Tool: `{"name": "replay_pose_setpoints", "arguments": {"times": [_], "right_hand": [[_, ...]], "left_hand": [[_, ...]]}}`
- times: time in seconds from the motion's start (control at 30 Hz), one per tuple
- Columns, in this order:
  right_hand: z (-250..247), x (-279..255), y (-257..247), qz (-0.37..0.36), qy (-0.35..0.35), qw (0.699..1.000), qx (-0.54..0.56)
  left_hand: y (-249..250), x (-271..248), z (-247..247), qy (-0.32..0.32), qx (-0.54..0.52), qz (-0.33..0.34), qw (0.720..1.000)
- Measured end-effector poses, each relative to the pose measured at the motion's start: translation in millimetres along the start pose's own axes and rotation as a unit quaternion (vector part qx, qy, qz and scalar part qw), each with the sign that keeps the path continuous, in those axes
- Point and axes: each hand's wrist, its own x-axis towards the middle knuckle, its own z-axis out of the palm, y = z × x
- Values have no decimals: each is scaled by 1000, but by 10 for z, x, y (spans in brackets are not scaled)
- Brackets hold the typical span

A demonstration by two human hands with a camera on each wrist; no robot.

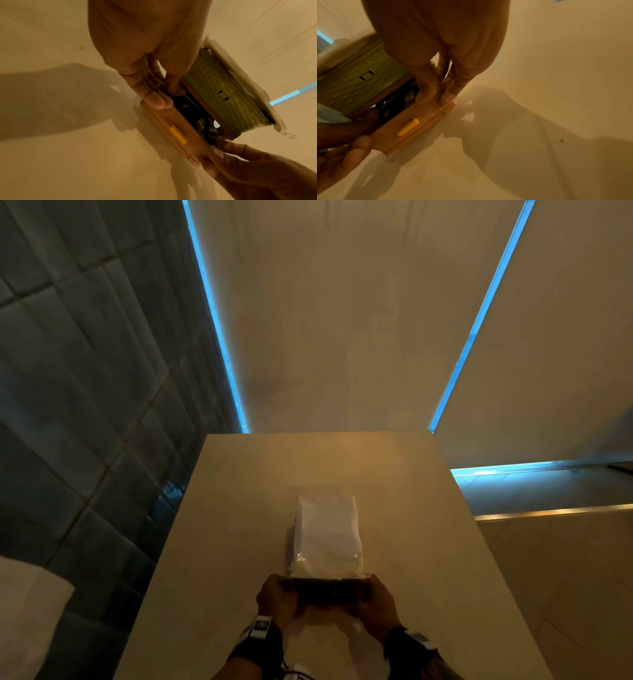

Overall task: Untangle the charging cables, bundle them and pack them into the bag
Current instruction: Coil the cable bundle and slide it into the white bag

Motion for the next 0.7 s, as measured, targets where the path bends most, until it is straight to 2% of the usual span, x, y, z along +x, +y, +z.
{"name": "replay_pose_setpoints", "arguments": {"times": [0.1, 0.2, 0.3, 0.4, 0.5, 0.57, 0.7], "right_hand": [[28, 63, 46, 5, 9, 1000, -9], [59, 117, 34, 6, 32, 999, -10], [82, 155, 80, -18, 44, 999, -25], [33, 173, 114, -63, 20, 996, -52], [-46, 207, 60, -61, -42, 991, -112], [-76, 248, 15, -48, -49, 988, -141], [-117, 310, -58, -57, -43, 981, -180]], "left_hand": [[-9, -25, -21, 1, -33, 0, 999], [-8, -44, -68, -36, -61, 22, 997], [-33, -28, -102, -68, 31, 93, 993], [-16, -5, -141, -78, 108, 145, 980], [85, -3, -212, -105, 178, 174, 963], [125, 29, -248, -111, 217, 185, 952], [171, 57, -291, -109, 225, 184, 951]]}}
